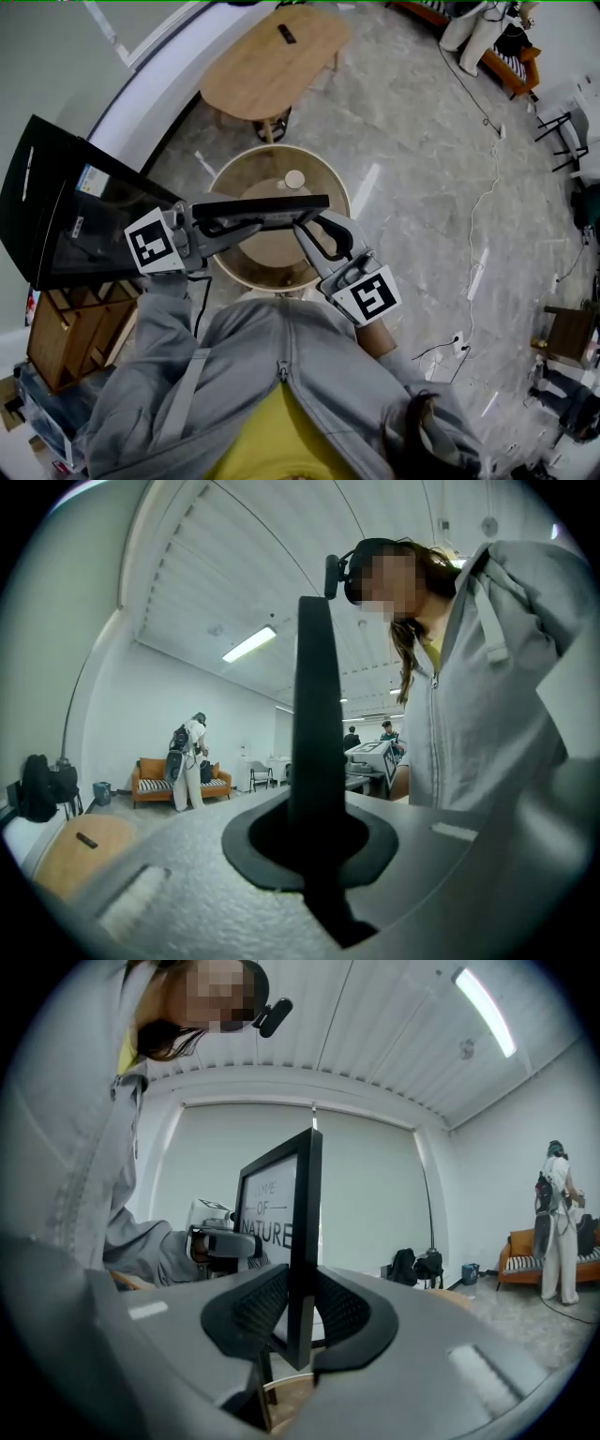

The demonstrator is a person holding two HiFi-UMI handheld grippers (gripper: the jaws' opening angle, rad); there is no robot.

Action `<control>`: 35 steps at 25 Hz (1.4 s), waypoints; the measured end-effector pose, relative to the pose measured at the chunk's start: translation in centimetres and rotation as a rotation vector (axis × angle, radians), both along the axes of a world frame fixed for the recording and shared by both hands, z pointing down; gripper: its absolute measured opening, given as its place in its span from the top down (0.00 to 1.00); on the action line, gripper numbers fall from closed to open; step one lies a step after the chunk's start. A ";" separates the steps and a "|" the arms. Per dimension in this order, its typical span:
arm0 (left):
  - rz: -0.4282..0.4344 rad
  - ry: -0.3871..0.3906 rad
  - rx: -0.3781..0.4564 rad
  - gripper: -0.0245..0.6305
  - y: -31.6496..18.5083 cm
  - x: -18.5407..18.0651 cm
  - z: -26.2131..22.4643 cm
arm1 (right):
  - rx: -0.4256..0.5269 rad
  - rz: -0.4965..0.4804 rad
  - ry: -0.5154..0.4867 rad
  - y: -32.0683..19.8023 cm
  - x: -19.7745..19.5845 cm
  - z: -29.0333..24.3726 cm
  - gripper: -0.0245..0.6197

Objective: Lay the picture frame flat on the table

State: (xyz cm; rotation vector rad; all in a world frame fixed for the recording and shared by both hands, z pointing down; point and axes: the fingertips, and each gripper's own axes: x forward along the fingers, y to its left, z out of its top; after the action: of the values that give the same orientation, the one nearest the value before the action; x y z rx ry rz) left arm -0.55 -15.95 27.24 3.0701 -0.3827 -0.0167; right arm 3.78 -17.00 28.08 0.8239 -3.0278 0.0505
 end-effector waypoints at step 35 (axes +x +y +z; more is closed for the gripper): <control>-0.522 0.030 -0.233 0.82 -6.3 -4.0 7.8 | -0.142 0.226 -0.060 -4.3 4.2 6.7 0.84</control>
State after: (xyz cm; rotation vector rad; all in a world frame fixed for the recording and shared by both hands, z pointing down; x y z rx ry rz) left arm -4.58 -22.27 35.08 2.6538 -1.0831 -0.0338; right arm 7.96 -21.35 34.76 1.1647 -2.9255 0.2912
